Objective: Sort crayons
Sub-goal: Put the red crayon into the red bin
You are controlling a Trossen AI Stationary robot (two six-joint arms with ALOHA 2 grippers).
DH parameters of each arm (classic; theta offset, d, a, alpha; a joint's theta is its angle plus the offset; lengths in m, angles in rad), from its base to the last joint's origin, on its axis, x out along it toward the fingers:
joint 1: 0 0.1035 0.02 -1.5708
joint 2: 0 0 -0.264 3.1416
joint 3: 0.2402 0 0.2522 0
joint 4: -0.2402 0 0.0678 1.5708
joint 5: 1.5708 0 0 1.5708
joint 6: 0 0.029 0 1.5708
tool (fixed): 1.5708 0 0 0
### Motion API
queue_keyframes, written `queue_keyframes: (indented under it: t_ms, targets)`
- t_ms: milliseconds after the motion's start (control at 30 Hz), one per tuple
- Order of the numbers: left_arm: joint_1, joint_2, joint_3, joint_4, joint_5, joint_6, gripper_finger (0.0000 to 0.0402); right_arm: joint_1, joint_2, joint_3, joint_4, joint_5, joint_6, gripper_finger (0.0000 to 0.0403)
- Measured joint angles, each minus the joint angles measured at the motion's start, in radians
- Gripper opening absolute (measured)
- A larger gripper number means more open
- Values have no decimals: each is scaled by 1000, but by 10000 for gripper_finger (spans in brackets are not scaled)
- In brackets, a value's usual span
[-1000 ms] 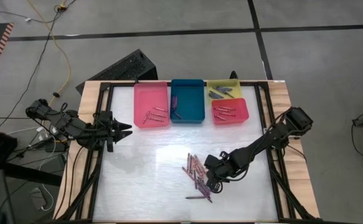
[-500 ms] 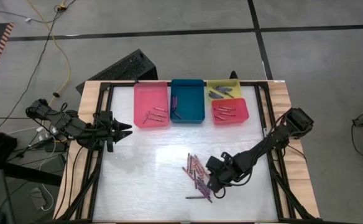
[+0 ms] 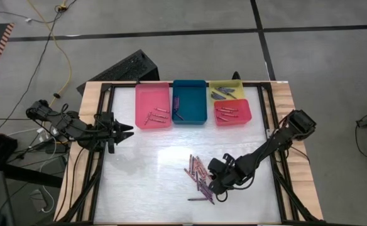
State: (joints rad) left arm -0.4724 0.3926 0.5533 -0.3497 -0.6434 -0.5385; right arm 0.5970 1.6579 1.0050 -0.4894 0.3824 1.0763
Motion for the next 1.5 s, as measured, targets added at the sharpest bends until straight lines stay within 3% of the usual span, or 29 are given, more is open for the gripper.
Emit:
queue_keyframes:
  t_ms: [600,1067,1500]
  targets:
    - [0,0,0,-5,0,0,139,7,105,2,20,-10,-3,118]
    - [0,0,0,-4,0,0,139,29,82,90,-47,38,-8,118]
    - [0,0,0,-5,0,0,139,60,84,55,-50,70,102,118]
